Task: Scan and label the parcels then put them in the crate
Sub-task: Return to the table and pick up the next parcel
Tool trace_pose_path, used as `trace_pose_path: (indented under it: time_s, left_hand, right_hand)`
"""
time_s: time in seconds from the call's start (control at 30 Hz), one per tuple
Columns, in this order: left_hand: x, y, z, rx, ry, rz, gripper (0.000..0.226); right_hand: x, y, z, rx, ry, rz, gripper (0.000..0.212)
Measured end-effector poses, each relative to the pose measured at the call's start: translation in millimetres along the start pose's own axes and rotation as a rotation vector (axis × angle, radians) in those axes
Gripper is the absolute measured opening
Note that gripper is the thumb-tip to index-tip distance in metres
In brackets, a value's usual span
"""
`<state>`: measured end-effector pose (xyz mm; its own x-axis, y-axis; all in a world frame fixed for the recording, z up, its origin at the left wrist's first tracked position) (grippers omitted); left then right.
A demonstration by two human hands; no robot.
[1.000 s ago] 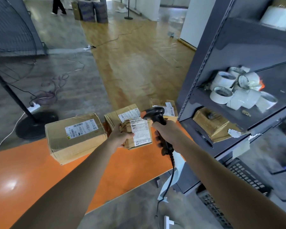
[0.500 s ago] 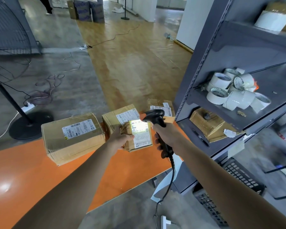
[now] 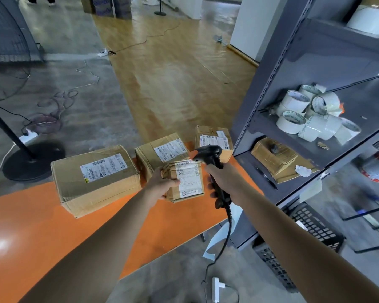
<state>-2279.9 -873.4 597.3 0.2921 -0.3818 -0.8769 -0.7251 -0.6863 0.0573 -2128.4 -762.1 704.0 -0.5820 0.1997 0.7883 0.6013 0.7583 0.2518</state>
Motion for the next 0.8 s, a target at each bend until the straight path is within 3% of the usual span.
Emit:
trace_pose_path:
  time_s: [0.3,0.5,0.63,0.8]
  left_hand:
    - [27,-4,2,0.04,0.056,0.041,0.07]
    - [49,-14,8,0.011,0.149,0.034,0.048]
    - [59,-21,11,-0.027,0.189,0.022,0.05]
    - [74,-24,18,-0.113,0.242,0.011,0.057]
  right_hand:
    - [-36,1,39,-0.172,-0.063,-0.007,0.009]
    - [-82,6,88,-0.131,-0.164,-0.057,0.009]
    - [-102,7,120,-0.104,-0.177,-0.196,0.009]
    - [-115,6,153,-0.06,-0.163,-0.47,0.024]
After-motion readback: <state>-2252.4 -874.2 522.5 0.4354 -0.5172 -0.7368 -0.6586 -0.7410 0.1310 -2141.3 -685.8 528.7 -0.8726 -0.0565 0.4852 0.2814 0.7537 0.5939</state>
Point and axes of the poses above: each hand's wrist, its own z-axis towards the middle knuckle, its own y-axis out of the back of the hand, x = y × z, the point moved 2 cm from there along z, towards the middle knuckle, and after that the axes turned 6 degrees about -y, right-handed, at the moved point
